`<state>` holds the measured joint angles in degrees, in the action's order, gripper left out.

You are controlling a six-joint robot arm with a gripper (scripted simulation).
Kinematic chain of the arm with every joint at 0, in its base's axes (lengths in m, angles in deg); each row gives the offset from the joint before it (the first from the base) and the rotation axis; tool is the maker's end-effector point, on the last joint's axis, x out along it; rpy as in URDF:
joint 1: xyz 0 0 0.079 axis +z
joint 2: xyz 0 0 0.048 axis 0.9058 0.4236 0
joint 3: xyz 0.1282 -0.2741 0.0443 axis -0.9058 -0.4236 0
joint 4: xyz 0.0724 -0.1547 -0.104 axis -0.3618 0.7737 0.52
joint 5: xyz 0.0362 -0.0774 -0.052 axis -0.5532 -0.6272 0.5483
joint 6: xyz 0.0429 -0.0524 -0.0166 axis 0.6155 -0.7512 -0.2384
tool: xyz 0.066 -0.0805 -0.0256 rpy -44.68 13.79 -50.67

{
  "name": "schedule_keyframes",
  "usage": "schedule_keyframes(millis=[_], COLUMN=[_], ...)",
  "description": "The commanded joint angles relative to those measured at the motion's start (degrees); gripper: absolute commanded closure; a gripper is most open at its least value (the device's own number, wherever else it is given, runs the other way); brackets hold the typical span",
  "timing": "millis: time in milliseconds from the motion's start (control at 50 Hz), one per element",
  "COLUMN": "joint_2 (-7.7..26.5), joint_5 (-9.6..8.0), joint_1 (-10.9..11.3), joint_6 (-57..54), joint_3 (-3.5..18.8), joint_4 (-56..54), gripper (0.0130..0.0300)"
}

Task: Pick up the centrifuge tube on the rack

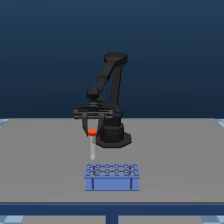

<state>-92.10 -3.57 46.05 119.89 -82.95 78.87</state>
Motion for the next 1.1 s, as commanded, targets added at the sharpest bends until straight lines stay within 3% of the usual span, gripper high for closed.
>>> schedule_keyframes(millis=[20,1100], joint_2=[-0.3,-0.7], joint_5=[0.69,1.23], joint_1=[0.0,0.0], joint_6=[3.1,5.7], joint_3=[0.5,1.2], joint_4=[2.1,4.6], gripper=[0.03,0.03])
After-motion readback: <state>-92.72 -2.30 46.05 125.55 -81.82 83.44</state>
